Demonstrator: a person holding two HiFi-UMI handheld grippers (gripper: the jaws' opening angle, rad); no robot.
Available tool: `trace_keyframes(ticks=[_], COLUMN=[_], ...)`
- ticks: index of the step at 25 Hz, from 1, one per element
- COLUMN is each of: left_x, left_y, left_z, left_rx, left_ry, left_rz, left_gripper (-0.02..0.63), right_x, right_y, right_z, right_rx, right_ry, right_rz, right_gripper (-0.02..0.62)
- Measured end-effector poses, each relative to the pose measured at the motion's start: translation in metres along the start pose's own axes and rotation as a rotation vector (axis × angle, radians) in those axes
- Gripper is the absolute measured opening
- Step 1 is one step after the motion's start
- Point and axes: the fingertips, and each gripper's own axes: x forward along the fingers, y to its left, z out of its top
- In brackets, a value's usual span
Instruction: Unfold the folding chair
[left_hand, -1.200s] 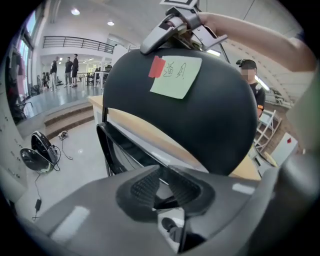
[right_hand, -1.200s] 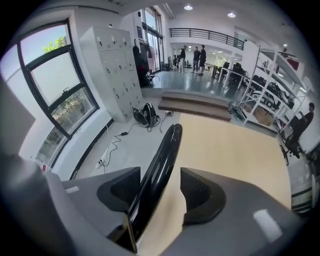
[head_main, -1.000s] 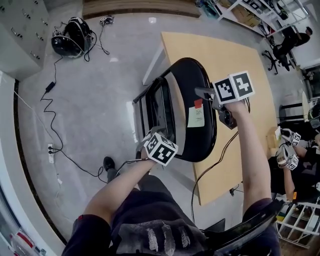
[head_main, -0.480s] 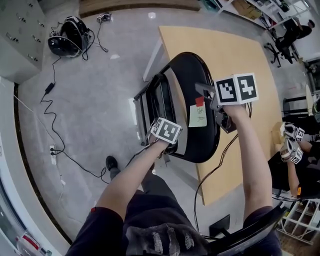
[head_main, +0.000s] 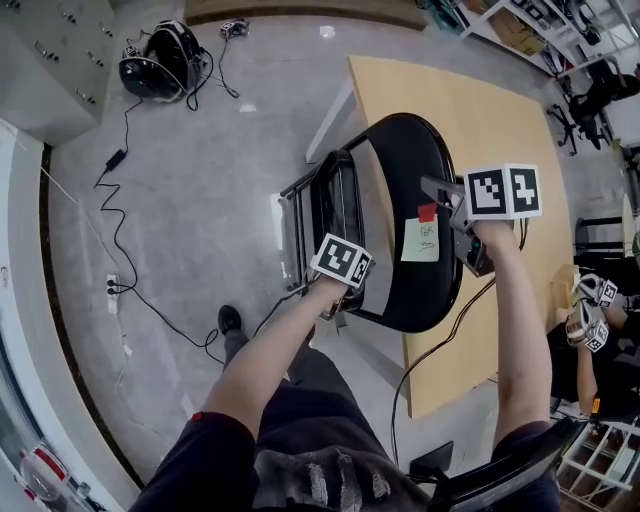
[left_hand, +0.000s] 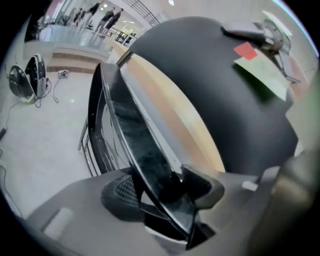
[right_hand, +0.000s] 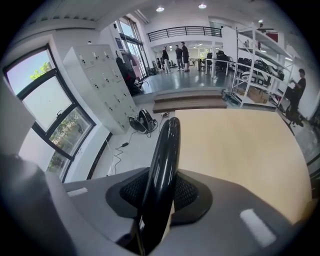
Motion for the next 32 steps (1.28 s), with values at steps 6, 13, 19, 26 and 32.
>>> trace_keyframes(ticks=[6, 13, 19, 26, 32], left_x=[-0.026, -0.056, -0.067, -0.077, -0.094], left_y=[0.020, 0.049, 0.061, 0.079, 0.112], left_z=[-0.013, -0.030, -0.039, -0.050, -0.070], left_rx=[-0.051, -0.142, -0.167, -0.198, -0.268], left_ry=[-0.044, -0.106, -0.109, -0.118, -0.135], left_rz=[-0.046, -0.098, -0.114, -0.109, -0.102], left_gripper=[0.204, 0.177, 0.176, 0.177, 0.181], right_x=[0.004, 0.012, 0.013, 0.019, 0.026], right_y=[-0.009, -0.021, -0.026, -0.032, -0.039], right_z=[-0.003, -0.007, -0.010, -0.013, -0.019], right_rx=[0.034, 0.069, 0.087, 0.102, 0.116], right_ry=[-0.012, -0.023, -0.029, -0.029, -0.030], right_rz=[0.002, -0.033, -0.034, -0.039, -0.027], right_gripper=[0.098, 0.098, 0.097, 0.097, 0.098])
